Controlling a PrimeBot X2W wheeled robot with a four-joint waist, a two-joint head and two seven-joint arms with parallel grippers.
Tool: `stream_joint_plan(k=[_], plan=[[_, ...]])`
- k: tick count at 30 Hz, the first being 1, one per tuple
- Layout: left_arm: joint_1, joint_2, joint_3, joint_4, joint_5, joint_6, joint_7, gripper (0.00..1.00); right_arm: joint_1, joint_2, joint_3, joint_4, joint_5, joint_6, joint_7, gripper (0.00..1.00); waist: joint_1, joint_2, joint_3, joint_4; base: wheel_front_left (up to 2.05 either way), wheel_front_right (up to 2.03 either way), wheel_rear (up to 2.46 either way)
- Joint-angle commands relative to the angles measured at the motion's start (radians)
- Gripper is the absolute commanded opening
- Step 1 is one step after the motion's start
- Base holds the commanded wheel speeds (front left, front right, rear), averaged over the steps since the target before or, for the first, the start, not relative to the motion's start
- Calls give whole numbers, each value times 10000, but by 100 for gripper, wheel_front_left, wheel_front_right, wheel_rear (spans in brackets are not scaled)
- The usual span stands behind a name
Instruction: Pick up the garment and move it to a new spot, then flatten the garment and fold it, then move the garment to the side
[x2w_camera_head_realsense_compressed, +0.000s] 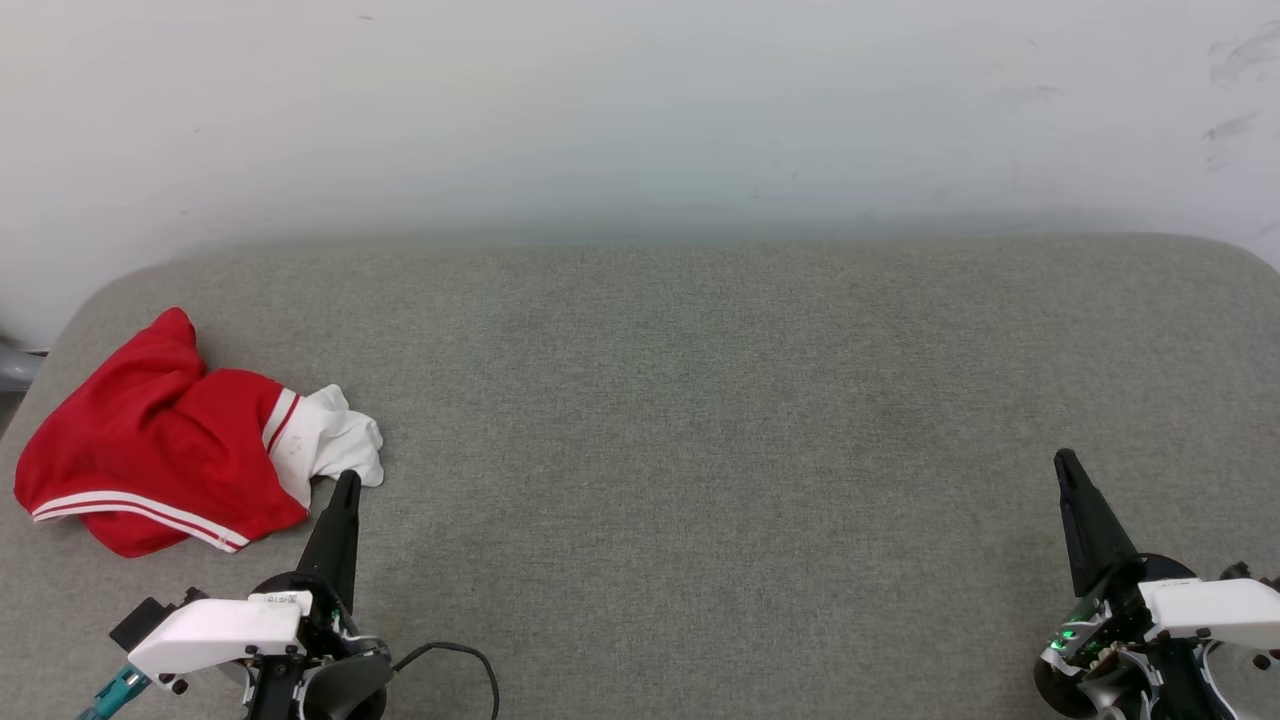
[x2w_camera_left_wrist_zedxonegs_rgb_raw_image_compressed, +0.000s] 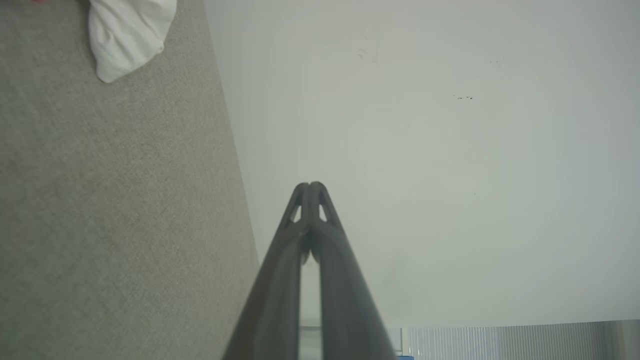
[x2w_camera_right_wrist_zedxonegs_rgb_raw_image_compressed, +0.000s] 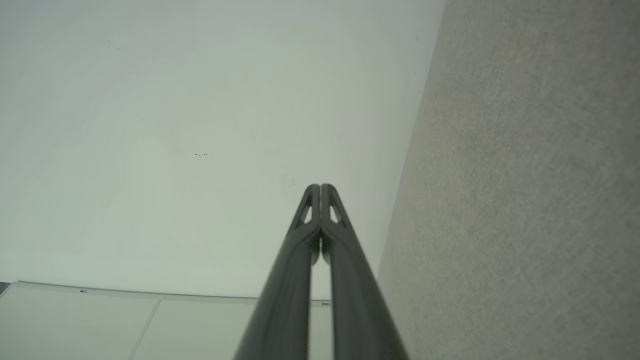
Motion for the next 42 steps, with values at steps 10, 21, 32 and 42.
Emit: stream_joint_plan(k=[10,21,32,42], plan=[[-72,-16,25,3,16,-30,47,0,-107,38,8,11,-47,-3,6,0,0,0,0,0,0,0,0],[-72,-16,23,3,15,-31,46,0,-107,38,7,11,-47,-3,5,0,0,0,0,0,0,0,0],[207,-23,-38,237,2,13,-26,100,222,6,17,238,-5,0,-9,100,0,0,1,0,0,0,0],[416,-25,-100,121,258,9,-503,100,225,10,243,422,-563,-2,-490,100,0,0,15,-19,0,0,0]])
